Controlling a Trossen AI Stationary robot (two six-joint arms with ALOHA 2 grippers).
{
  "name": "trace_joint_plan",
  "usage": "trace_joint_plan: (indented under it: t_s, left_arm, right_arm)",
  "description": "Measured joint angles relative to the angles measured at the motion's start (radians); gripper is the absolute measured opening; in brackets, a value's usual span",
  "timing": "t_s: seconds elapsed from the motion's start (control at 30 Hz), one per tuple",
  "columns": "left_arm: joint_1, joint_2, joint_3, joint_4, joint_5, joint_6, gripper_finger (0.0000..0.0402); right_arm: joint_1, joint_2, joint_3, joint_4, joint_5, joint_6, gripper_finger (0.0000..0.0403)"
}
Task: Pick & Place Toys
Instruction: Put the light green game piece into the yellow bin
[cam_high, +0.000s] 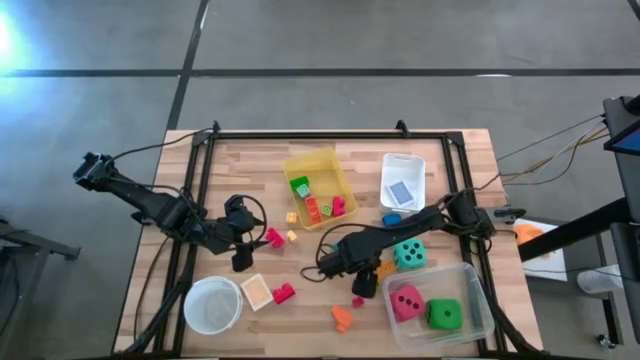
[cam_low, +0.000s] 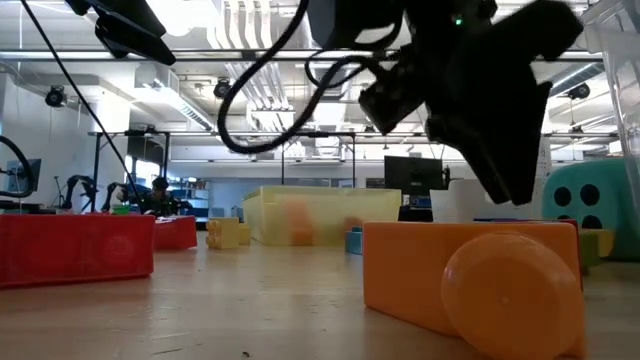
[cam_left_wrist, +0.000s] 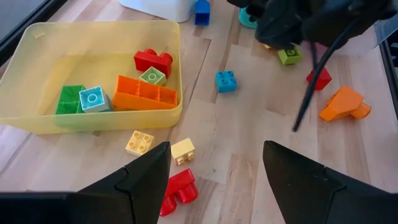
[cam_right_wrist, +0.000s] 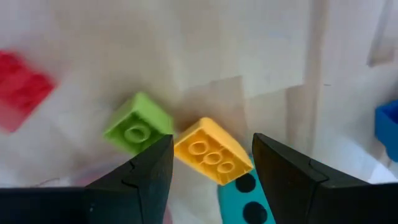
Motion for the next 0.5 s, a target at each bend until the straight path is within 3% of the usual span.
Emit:
trace_joint_plan:
  t_s: [0.17, 0.5]
  left_arm:
    - [0.0, 0.0, 0.0, 0.0, 0.0, 0.0, 0.0258]
    - [0.0, 0.0, 0.0, 0.0, 0.0, -0.003, 0.0258]
  right_arm:
    - [0.02, 0.0, 0.014, -0.007, -0.075, -0.061, 0.0209]
    - [0.065, 0.001, -0.039, -0.012, -0.072, -0.111, 0.0209]
